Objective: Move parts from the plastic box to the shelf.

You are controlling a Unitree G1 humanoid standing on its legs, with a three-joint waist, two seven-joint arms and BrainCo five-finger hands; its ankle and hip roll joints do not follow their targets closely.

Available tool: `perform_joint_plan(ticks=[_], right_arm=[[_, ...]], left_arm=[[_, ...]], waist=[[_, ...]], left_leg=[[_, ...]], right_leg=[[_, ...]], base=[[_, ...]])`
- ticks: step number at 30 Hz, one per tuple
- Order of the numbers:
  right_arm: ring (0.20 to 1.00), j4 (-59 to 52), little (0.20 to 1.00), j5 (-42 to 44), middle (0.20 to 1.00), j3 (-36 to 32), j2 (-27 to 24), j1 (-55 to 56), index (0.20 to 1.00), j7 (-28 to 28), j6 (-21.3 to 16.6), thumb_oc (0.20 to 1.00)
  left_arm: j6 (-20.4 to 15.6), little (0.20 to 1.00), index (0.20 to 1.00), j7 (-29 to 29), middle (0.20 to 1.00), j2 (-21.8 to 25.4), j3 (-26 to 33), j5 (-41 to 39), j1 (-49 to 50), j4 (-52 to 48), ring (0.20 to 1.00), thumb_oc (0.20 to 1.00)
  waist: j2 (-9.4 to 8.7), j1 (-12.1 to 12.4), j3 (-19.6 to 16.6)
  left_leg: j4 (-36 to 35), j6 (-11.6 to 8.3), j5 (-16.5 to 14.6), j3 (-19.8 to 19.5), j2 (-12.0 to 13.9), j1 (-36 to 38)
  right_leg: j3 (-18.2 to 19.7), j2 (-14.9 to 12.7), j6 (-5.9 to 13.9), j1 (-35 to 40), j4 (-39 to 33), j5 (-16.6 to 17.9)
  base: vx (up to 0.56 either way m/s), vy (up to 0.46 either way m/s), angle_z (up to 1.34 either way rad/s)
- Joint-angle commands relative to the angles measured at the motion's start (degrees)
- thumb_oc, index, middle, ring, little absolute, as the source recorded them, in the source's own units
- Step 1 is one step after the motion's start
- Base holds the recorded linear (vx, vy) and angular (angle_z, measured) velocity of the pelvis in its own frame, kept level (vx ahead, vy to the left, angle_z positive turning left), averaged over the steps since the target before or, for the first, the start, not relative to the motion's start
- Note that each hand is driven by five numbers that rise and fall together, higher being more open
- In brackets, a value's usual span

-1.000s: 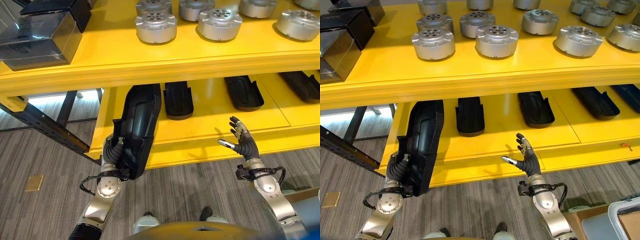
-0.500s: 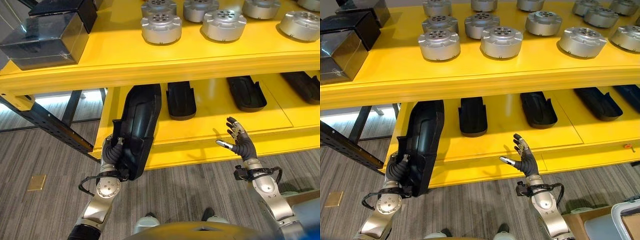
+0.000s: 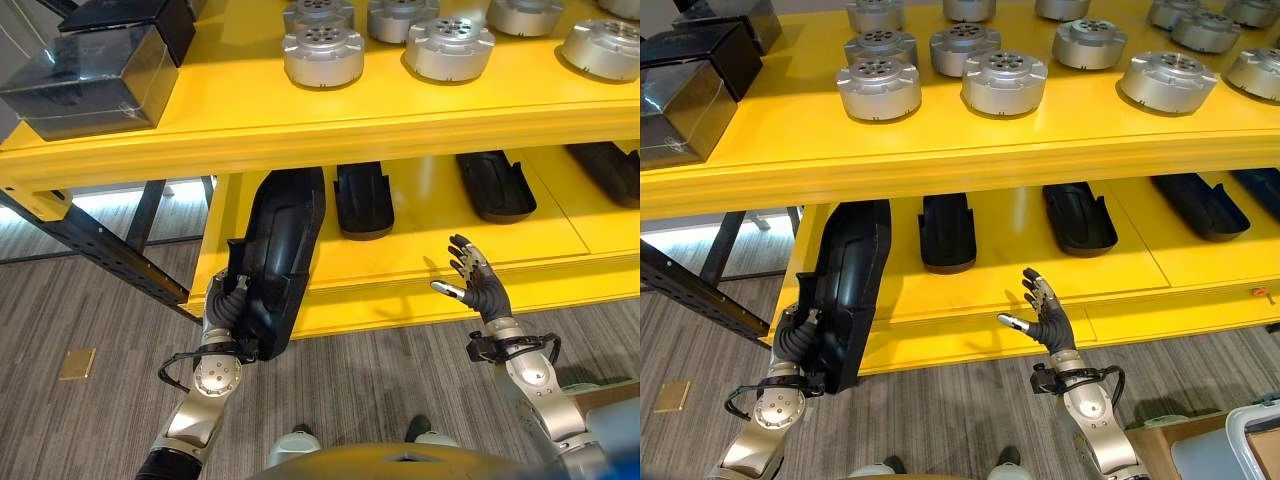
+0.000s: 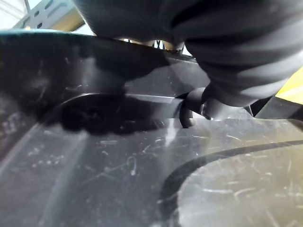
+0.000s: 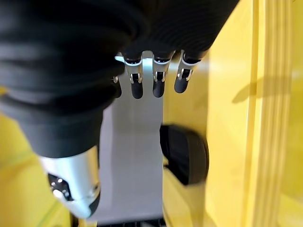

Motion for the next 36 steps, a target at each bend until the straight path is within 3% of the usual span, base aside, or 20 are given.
perform_joint_plan(ticks=[1, 21, 29, 36], right_arm=[[1.0, -0.2, 1.0, 0.9, 1.0, -1.0, 1.8, -4.3, 1.0, 1.2, -3.7, 1.0], [1.0, 1.0, 1.0, -0.2, 1.0, -0.6, 2.0, -5.3, 1.0, -0.1, -2.9, 1.0], [1.0, 0.4, 1.0, -0.5, 1.0, -1.3, 1.9, -4.9, 1.0, 0.7, -2.2, 1.0], [1.0, 0.1, 1.0, -0.5, 1.0, -0.4, 1.1, -5.5, 1.0, 1.3, 0.4, 1.0]], left_arm=[[-3.1, 0.2, 0.2, -0.9, 0.2, 0.4, 0.4, -0.7, -4.1, -3.2, 0.2, 0.2], [-2.1, 0.2, 0.2, 0.5, 0.2, 0.9, 0.2, -0.1, -4.6, -1.9, 0.2, 0.2], [1.3, 0.2, 0.2, 1.6, 0.2, 1.0, 3.1, -3.7, -2.4, -0.8, 0.2, 0.2], [1.0, 0.2, 0.2, 0.3, 0.2, 0.5, 5.9, -8.0, -1.0, -0.8, 0.2, 0.2]], waist=[[-1.96, 0.9, 0.1], [-1.79, 0.9, 0.0], [-1.58, 2.0, 1.1], [-1.43, 3.1, 3.1]], left_leg=[[0.3, -0.26, -1.1, -2.5, -1.6, -0.5], [0.7, -0.1, -1.6, -2.4, -1.9, -0.3], [4.8, 0.44, -2.6, -3.6, -1.3, -2.6], [12.1, 0.45, -4.0, -3.5, 0.6, -7.1]], right_leg=[[1.0, -0.4, 4.14, 1.8, 1.5, -2.7], [1.0, 0.0, 3.71, 2.3, 2.0, -3.5], [1.2, -0.2, 2.45, 1.2, 7.5, -7.0], [-0.1, 0.2, 0.22, -0.1, 11.6, -10.2]], base=[[0.0, 0.0, 0.0], [0.0, -0.012, 0.0], [0.01, -0.126, 0.0], [0.01, -0.213, 0.02]])
